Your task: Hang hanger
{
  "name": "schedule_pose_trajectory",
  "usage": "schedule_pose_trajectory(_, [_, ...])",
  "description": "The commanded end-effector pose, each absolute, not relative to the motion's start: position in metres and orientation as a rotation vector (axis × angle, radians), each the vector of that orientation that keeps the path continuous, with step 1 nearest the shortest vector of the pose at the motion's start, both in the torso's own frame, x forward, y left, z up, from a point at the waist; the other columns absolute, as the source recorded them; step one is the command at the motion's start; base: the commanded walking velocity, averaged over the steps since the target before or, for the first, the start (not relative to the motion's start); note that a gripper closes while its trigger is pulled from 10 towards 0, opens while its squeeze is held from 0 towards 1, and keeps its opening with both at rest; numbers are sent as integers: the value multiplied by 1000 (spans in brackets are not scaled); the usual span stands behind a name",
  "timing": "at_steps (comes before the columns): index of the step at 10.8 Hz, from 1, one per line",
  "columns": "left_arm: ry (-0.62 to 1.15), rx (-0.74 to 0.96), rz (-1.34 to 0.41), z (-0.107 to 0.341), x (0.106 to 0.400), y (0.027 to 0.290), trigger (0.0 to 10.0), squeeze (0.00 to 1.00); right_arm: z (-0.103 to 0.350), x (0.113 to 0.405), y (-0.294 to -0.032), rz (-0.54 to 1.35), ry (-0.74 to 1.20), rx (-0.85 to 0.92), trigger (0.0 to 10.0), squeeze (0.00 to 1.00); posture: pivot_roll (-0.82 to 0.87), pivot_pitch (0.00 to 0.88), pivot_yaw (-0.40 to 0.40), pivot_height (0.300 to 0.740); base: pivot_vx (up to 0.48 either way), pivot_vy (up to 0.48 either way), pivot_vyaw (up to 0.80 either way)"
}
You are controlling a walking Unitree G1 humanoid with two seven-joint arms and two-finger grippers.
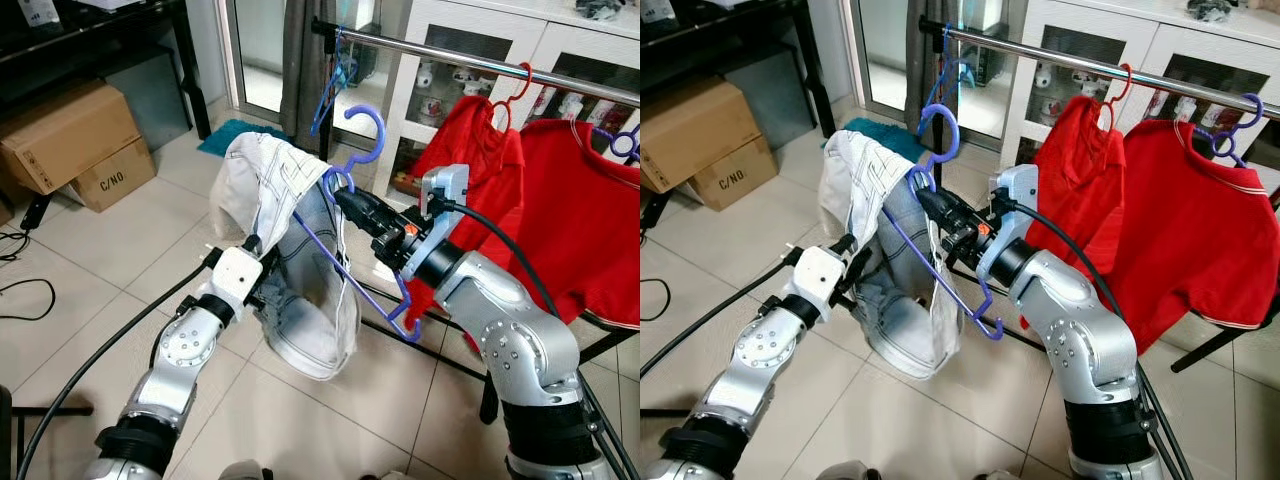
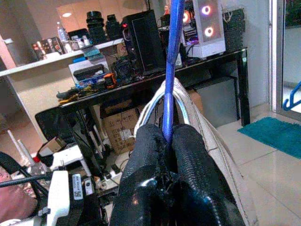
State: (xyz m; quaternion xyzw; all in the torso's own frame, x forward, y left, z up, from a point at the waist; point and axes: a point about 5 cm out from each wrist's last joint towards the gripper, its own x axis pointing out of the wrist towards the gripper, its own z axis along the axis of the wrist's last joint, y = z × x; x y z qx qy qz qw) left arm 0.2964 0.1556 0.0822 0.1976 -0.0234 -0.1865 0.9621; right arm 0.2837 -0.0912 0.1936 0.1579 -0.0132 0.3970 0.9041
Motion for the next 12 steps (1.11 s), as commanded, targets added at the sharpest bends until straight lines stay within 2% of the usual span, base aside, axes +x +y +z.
schedule_pose_trajectory(1, [-49,391,-355,84,300,158,0,0,220,283,-92,847,-145,326,0,0,-36,0,-5,740,0,0,0])
schedule_pose_trajectory(6, [-109,291,-251,96,305,176,0,0,217,284,-92,830,-130,309,0,0,-40,0,-1,740,0,0,0])
schedule_pose_trajectory(7, [-237,310,-211,126,305,186,0,0,210,284,-94,815,-95,267,0,0,-40,0,1,740,0,0,0])
schedule_pose_trajectory(9, [-597,328,-151,227,300,194,0,0,183,283,-96,830,35,132,0,0,-25,0,-4,740,0,0,0])
schedule_pose_trajectory(10, [-604,317,-112,254,311,206,0,0,159,270,-95,934,154,34,0,0,-11,0,-5,740,0,0,0])
schedule_pose_trajectory(12, [-437,332,41,250,334,250,0,0,158,245,-105,1098,196,13,0,0,-19,0,10,740,0,0,0])
